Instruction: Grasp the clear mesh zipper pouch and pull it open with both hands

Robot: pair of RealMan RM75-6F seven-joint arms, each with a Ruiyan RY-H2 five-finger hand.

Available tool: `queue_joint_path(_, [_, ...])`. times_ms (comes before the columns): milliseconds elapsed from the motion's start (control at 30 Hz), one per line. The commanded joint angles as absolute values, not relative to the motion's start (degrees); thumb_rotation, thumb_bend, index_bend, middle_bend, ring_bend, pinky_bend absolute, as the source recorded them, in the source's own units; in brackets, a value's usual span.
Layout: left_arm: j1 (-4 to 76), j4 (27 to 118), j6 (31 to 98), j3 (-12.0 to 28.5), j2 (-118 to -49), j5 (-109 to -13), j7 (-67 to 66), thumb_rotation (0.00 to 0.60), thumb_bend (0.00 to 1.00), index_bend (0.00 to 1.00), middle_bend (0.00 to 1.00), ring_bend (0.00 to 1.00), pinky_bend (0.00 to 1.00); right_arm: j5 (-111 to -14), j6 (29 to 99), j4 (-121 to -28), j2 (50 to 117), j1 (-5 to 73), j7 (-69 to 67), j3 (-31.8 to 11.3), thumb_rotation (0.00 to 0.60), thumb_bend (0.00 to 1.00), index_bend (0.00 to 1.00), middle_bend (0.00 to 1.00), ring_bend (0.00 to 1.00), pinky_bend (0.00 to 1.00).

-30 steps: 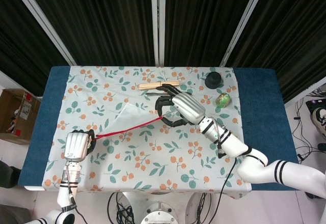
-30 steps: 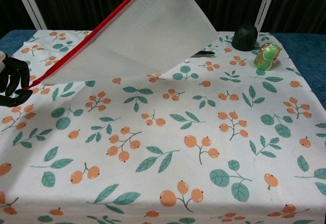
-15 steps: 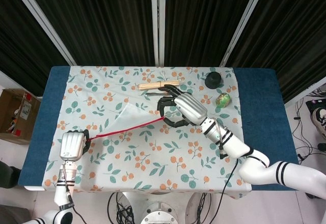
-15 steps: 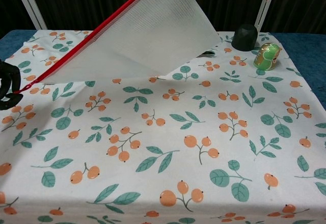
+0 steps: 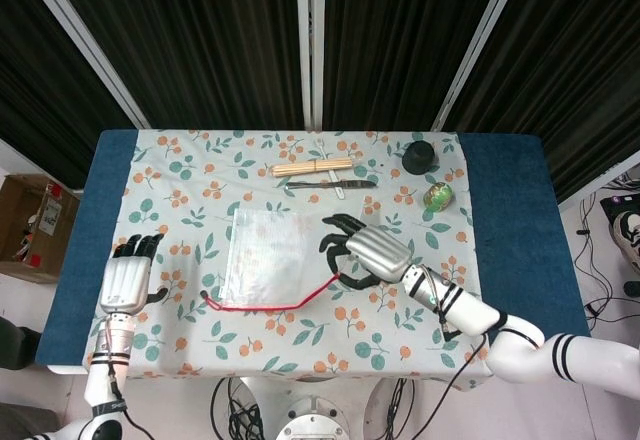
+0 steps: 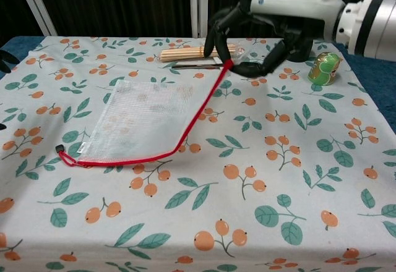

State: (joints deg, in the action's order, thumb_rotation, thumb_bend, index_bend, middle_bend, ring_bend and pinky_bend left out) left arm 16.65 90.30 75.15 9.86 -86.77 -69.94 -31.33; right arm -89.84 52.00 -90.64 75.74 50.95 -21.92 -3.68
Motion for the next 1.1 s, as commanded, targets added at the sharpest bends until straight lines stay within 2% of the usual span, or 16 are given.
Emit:
queue_joint_path(33, [16.26, 94.04, 75.55, 9.41, -83.48, -70.17, -31.64, 0.600, 0.00, 0.13, 0.18, 0.12, 0.23, -88.91, 45.89, -93.00, 73.05, 50.58, -16.75, 0.47, 0.600, 0.33, 0.31, 0.14, 0.00, 0.00])
queue_joint_path(100, [16.02, 94.68, 76.47, 9.25, -82.66, -70.88, -31.18, 0.600, 0.00, 0.13, 0.18, 0.12, 0.23, -86.56, 41.76, -95.17, 70.58, 50.89, -13.73, 1.94, 0.600, 0.17, 0.05, 0.04, 0.00, 0.00])
queue_joint_path(167, [15.92, 94.69, 77.23, 9.28, -81.82, -71.63, -30.47, 0.600, 0.00, 0.13, 0.18, 0.12, 0.22, -83.90, 38.88, -97.33, 68.28, 50.85, -11.34, 2.98, 0.600, 0.07, 0.00, 0.00, 0.00, 0.00])
queue_joint_path(233, [15.88, 93.96, 77.77, 9.52, -81.19, -71.76, -30.19, 0.600, 0.00, 0.13, 0.18, 0.12, 0.22, -82.04, 37.49, -98.85, 66.25, 50.58, -10.20, 3.64, 0.600, 0.03, 0.00, 0.00, 0.00, 0.00])
queue_joint_path(300, [16.01, 92.25, 78.20, 9.62, -80.18, -71.59, -31.74, 0.600, 0.00, 0.13, 0.19, 0.12, 0.22, -81.21, 39.36, -99.41, 64.52, 48.91, -10.26, 3.81, 0.600, 0.03, 0.00, 0.00, 0.00, 0.00])
queue_joint_path(400, [15.86, 90.31, 77.56, 9.79, -78.00, -71.65, -28.53, 0.600, 0.00, 0.14, 0.19, 0.12, 0.22, -81.54, 47.54, -98.41, 63.39, 44.06, -11.51, 3.34, 0.600, 0.04, 0.00, 0.01, 0.00, 0.00])
queue_joint_path(533, [14.41, 89.20, 76.70, 9.68, -74.26, -71.42, -20.57, 0.600, 0.00, 0.17, 0.19, 0.12, 0.22, -82.30, 61.80, -95.23, 63.23, 35.84, -10.78, 2.62, 0.600, 0.15, 0.00, 0.09, 0.00, 0.00])
queue_joint_path(733, [11.09, 88.82, 76.58, 5.59, -68.30, -74.92, -12.68, 0.600, 0.00, 0.20, 0.20, 0.12, 0.18, -83.26, 76.00, -92.30, 62.09, 25.47, -9.71, 3.51, 0.600, 0.18, 0.02, 0.11, 0.00, 0.00])
queue_joint_path(933, [6.28, 88.50, 83.85, 2.07, -65.93, -81.45, -7.00, 0.600, 0.00, 0.21, 0.20, 0.12, 0.18, -85.57, 86.29, -88.97, 61.70, 16.86, -14.45, 4.68, 0.600, 0.18, 0.02, 0.10, 0.00, 0.00])
queue_joint_path(1100, [2.75, 89.80, 89.74, 0.25, -65.57, -84.78, -7.64, 0.600, 0.00, 0.21, 0.20, 0.12, 0.18, -86.80, 89.82, -87.72, 61.50, 12.13, -17.04, 5.74, 0.600, 0.18, 0.02, 0.10, 0.00, 0.00])
